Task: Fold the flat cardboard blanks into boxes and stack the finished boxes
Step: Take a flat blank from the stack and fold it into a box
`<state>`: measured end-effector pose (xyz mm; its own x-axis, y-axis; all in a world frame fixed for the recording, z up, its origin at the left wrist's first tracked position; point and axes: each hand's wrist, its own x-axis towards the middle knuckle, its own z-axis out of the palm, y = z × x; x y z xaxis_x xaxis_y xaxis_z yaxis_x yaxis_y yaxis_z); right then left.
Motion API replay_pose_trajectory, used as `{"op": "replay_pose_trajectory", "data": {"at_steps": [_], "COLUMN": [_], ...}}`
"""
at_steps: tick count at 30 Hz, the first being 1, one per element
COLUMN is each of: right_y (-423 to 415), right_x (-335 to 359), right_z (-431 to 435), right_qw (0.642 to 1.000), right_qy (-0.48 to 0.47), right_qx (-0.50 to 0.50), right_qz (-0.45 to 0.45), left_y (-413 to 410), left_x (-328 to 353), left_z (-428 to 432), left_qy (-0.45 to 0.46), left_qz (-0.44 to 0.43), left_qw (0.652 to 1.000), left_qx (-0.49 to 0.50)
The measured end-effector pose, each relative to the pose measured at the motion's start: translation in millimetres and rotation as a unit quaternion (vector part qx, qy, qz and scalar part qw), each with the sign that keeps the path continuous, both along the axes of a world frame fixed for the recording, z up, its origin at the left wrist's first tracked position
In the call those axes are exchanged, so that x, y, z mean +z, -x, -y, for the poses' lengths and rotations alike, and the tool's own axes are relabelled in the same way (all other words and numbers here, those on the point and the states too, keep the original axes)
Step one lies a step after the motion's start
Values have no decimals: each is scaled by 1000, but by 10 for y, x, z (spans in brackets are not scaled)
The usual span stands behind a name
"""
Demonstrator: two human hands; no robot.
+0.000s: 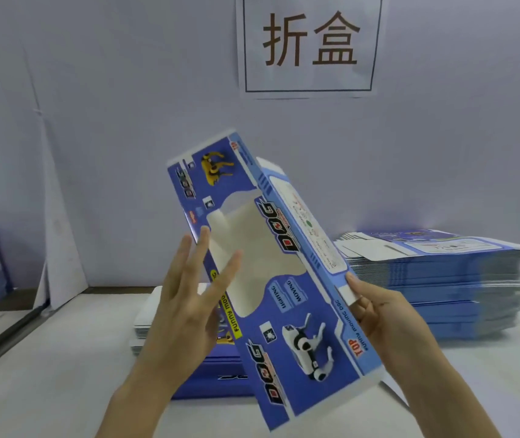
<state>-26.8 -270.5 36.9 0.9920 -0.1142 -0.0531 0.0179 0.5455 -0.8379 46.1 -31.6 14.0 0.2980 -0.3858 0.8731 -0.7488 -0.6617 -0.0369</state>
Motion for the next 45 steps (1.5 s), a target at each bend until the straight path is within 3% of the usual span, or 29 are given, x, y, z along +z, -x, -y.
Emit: {"op": "replay_pose_trajectory", "data": {"at_steps": [4,6,10,14,17,21,25,30,34,38,41,45], "right_y": [12,21,-47,-73,48,118,162,109,102,133,136,182], "right_x": [25,23,-4,41,39,85,97,50,35,52,55,71], "right_z": [32,81,148,120,114,165,107,-96,-252,-233,-160,-99], "right_qw": [999,993,966,936,914,894,892,910,892,889,900,886], "right_qy": [44,113,242,268,242,248,257,296,333,338,332,370], "right_qx": [-5,-30,-86,-149,-110,-91,-112,-36,-23,-39,-10,-17], "right_qz": [-16,-12,25,174,308,361,355,289,305,307,284,278], "left_y": [-40,-52,27,187,256,307,341,476,536,492,472,457], "left_x": [-42,-44,-41,56,120,185,236,283,291,250,255,243], "left_z": [-33,-46,2,114,197,218,241,315,360,298,276,224], "left_qy": [-56,-29,25,216,323,356,421,432,343,339,343,373], "left_qz": [28,47,-36,-222,-267,-309,-332,-404,-464,-508,-511,-526], "left_qw": [998,998,995,935,880,840,789,727,737,711,710,675], "left_qx": [23,7,-91,-174,-223,-268,-299,-349,-351,-349,-342,-358]}}
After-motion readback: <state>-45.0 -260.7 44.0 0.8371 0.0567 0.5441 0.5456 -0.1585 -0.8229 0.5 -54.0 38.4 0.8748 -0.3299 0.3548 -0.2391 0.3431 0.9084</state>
